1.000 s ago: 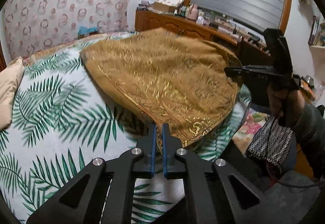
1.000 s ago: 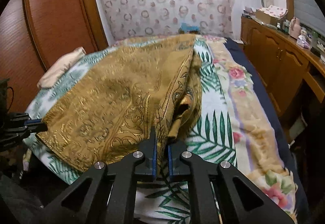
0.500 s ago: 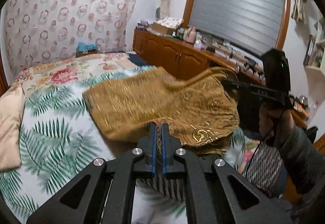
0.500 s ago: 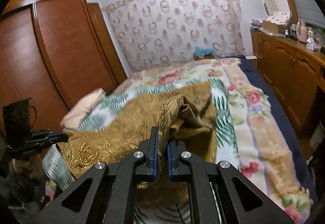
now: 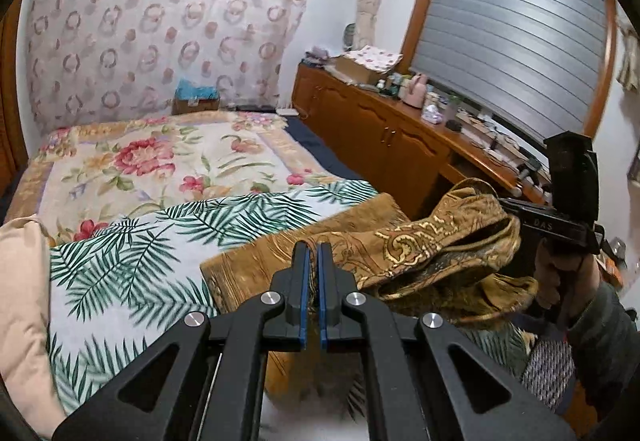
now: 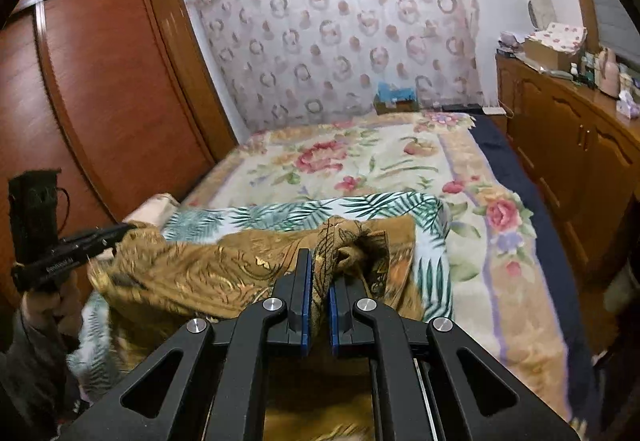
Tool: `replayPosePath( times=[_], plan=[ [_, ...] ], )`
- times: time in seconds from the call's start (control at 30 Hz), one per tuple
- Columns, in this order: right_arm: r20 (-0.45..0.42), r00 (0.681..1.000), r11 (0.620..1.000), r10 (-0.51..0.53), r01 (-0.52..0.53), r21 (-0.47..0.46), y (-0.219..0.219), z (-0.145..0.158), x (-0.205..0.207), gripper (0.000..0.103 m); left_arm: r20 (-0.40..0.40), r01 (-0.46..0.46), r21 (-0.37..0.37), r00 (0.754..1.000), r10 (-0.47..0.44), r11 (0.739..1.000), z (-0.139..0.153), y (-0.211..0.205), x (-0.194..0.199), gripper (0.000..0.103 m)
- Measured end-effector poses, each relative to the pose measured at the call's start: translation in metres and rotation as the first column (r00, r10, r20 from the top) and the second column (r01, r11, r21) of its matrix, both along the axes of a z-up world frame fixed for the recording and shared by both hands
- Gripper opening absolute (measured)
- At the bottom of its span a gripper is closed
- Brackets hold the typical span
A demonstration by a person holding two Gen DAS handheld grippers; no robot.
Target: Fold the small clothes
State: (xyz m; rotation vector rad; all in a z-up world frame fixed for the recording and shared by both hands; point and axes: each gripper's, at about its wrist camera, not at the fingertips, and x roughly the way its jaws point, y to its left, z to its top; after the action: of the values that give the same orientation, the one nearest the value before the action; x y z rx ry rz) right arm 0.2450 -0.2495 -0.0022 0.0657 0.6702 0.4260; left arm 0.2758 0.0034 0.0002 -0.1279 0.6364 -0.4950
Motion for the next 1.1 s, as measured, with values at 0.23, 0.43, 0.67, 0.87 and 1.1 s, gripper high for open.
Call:
replayPosePath(
  times=[0.23,0.43,0.67,0.87,1.1],
  plan=[
    [-0.079,0.997,0.990,0.021,-0.032,-0.140,0.020,-0.005,0.047,0.016,-0.100,-0.030,0.040,0.994,0.034,0.999,-0.038,-0.001,0.056,0.005],
    [-0.083,0.996,0.980,0.037,-0.052,-0.190,0.018,0.001,0.043,0.069,-0.148,-0.036,0.091,0.988,0.049,0.995,-0.062,-0.006,0.075,0.005],
    [-0.069,0.998,0.988,0.008,-0.018,-0.152,0.006,0.018,0.038,0.069,-0.186,-0.077,0.095,0.978,0.093,0.993,-0.072,0.003,0.082,0.005],
    [-0.099,0.988,0.972,0.117,-0.135,-0.191,0.035,0.003,-0.008,0.064,-0.083,-0.092,0.130,0.991,0.103,0.987,-0.050,0.006,0.056,0.023],
    [-0.174,0.967,0.947,0.188,-0.225,-0.228,0.066,-0.035,-0.036,0.062,0.036,-0.074,0.129,0.997,0.070,0.989,-0.024,0.019,0.014,0.079]
  ],
)
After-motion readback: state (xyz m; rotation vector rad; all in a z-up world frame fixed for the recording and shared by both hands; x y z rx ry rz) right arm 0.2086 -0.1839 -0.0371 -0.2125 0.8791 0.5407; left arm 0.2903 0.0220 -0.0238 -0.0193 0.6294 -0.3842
